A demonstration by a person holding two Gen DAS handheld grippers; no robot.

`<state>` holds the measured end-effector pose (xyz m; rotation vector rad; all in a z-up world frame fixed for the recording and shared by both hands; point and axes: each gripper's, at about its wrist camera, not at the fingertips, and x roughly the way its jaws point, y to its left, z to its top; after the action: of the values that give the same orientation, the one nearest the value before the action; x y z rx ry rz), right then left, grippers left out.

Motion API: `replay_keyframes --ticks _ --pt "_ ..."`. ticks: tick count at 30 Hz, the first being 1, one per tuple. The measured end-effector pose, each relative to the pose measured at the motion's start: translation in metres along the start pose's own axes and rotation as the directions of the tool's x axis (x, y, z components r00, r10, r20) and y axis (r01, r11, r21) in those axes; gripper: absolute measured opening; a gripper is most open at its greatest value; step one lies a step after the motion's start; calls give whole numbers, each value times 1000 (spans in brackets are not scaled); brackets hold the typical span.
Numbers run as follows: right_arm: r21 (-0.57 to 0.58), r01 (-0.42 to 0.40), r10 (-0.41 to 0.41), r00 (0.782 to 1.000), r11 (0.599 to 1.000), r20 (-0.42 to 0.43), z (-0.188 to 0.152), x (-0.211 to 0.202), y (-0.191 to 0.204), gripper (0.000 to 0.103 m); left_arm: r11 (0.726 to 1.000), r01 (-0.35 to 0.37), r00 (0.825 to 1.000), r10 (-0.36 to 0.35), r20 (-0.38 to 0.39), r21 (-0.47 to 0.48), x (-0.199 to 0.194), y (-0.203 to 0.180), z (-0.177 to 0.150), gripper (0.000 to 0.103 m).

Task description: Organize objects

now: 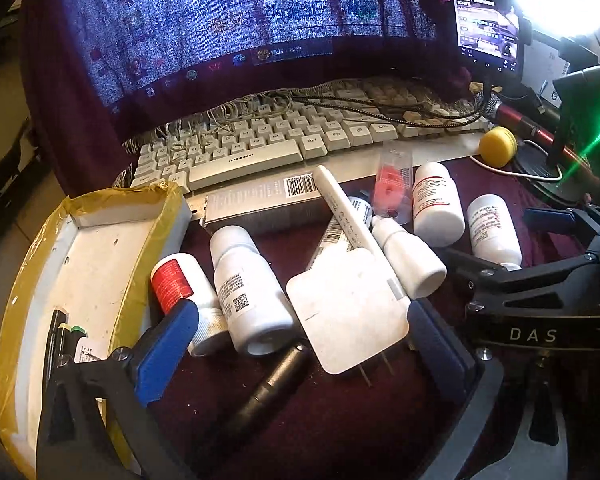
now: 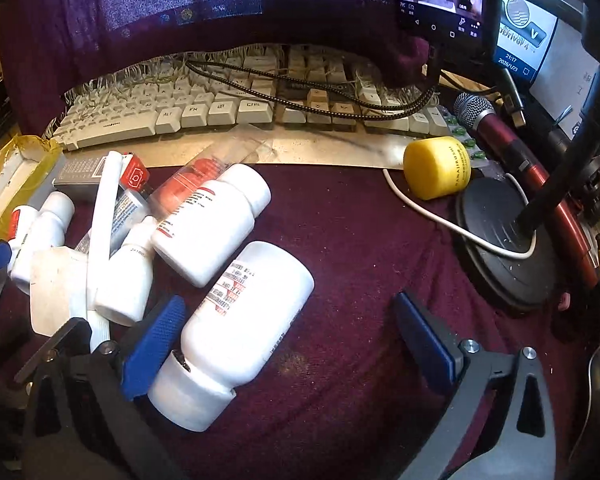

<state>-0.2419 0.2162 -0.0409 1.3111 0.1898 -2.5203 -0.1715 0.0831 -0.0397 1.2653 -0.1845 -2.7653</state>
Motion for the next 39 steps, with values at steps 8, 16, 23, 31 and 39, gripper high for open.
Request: replay_keyframes --ticks 8,16,23,31,39 --pt "0 0 0 1000 1000 0 0 1 0 103 1000 1 1000 -1 0 2 1 1 1 102" --pt "-1 0 0 1000 1000 1 -1 1 0 103 1000 2 1000 -2 0 3 0 1 1 102" --pt "-1 0 0 1000 1000 1 0 2 0 103 1000 3 1000 -3 -1 4 1 2 2 102" --pt "-2 0 0 1000 1000 1 0 2 1 103 1000 3 1000 -3 -1 4 1 2 2 102" --pt "-2 -1 1 1000 1000 1 0 2 0 103 1000 2 1000 -2 -1 4 1 2 2 102"
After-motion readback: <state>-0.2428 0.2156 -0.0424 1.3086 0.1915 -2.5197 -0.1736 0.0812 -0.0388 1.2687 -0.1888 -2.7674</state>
